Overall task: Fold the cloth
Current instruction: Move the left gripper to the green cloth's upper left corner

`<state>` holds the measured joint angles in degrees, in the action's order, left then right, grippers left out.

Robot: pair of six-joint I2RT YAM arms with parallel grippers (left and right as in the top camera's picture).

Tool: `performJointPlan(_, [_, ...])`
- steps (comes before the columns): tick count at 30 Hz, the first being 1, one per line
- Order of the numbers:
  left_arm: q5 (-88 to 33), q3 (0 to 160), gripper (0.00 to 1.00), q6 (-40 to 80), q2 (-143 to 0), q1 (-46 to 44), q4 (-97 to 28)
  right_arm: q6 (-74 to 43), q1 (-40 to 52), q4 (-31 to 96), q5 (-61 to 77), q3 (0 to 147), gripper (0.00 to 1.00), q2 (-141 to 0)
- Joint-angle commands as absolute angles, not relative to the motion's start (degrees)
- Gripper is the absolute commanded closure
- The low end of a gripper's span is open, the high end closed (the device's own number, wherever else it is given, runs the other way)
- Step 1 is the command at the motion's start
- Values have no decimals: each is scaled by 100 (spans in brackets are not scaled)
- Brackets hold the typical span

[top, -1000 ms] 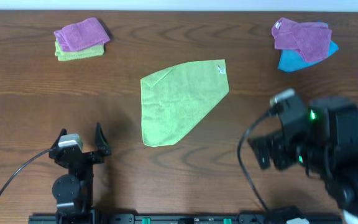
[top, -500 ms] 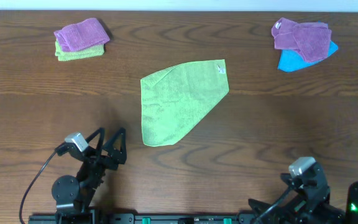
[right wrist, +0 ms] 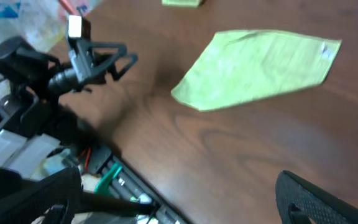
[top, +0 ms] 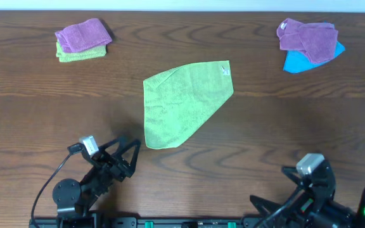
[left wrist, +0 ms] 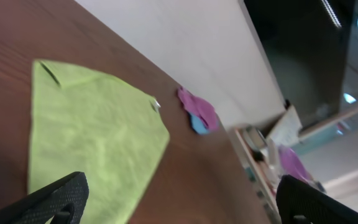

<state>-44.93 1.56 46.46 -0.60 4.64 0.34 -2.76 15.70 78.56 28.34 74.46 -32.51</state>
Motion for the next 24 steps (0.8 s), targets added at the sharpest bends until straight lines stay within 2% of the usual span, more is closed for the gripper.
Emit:
performJointPlan(1, [-4853, 353, 3, 4724, -89, 447, 3, -217, 1581, 7679, 2663, 7424, 1, -3352])
performJointPlan(6, [-4792, 1146, 4, 3898, -976, 445, -69, -139, 1581, 7378, 2637, 7424, 1, -3691])
performJointPlan(12, [-4781, 2285, 4, 2504, -3229, 351, -517, 183, 1581, 7279, 2602, 7424, 1, -4080])
performJointPlan(15, [-4521, 2783, 4, 2078, -4388, 75, -582, 180, 1581, 7258, 2112, 7435, 1, -4097])
performJointPlan(18, [-3763, 3485, 4, 1623, -5640, -561, -788, 180, 1577, 7262, 1221, 7553, 1, -4093])
performJointPlan(24, [-1977, 5009, 4, 976, -7419, -1636, -1743, 180, 1577, 7349, 565, 7585, 1, -4093])
